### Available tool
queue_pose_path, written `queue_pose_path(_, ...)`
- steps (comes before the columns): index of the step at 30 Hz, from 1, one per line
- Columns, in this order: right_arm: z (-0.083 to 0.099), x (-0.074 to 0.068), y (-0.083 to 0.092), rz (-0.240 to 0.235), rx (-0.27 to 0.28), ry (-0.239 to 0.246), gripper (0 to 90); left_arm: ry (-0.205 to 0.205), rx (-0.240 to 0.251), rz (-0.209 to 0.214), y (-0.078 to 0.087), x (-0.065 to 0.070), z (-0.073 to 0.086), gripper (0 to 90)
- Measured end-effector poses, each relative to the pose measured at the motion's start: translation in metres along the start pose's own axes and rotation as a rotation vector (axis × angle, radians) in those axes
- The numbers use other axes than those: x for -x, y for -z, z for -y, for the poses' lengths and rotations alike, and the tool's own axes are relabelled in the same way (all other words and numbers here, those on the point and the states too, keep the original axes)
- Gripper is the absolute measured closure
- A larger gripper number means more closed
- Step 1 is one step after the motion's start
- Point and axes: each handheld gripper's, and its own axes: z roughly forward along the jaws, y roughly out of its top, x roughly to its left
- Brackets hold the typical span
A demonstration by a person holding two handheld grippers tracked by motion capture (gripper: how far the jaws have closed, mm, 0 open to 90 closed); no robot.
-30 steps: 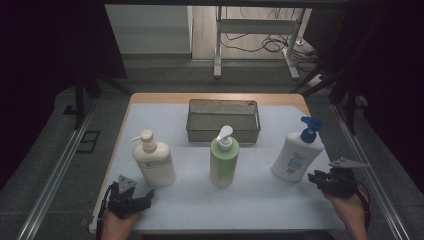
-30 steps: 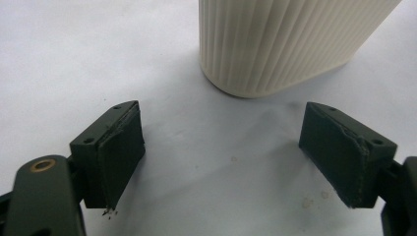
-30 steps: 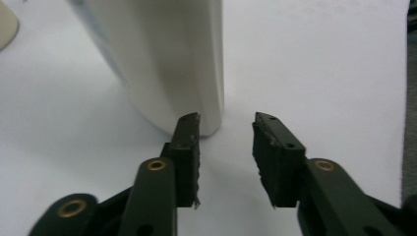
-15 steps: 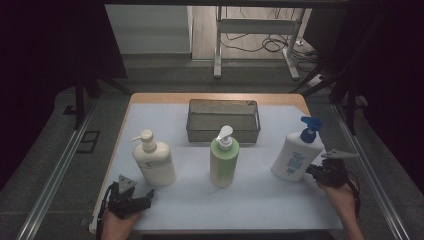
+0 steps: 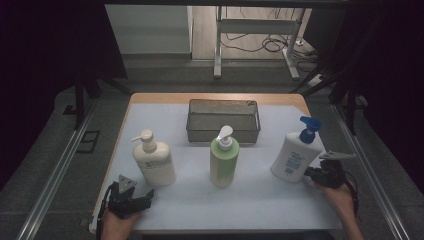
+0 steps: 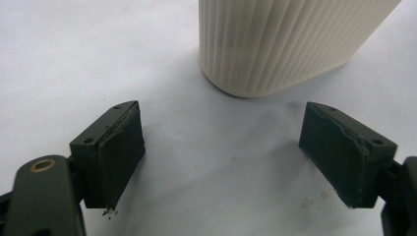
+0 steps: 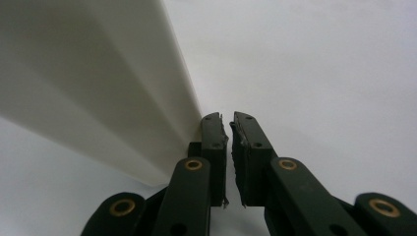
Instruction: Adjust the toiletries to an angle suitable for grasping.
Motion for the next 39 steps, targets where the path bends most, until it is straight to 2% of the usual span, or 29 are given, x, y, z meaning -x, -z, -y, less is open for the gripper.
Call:
queue_pose_path(15,0.006,-0.010,0.003,-0.003,-0.008,0.005,83.0,0.000,-0.001,0.000,0.000,0.000,0.000,16.7)
queue_pose_path(24,0.013,-0.020,-0.001,-0.011,-0.016,0.029,83.2,0.000,-0.002,0.000,0.000,0.000,0.000,16.7)
queue_pose_path(39,0.012,-0.035,-0.004,-0.028,-0.028,0.065,82.3,0.000,-0.001,0.000,0.000,0.000,0.000,16.7)
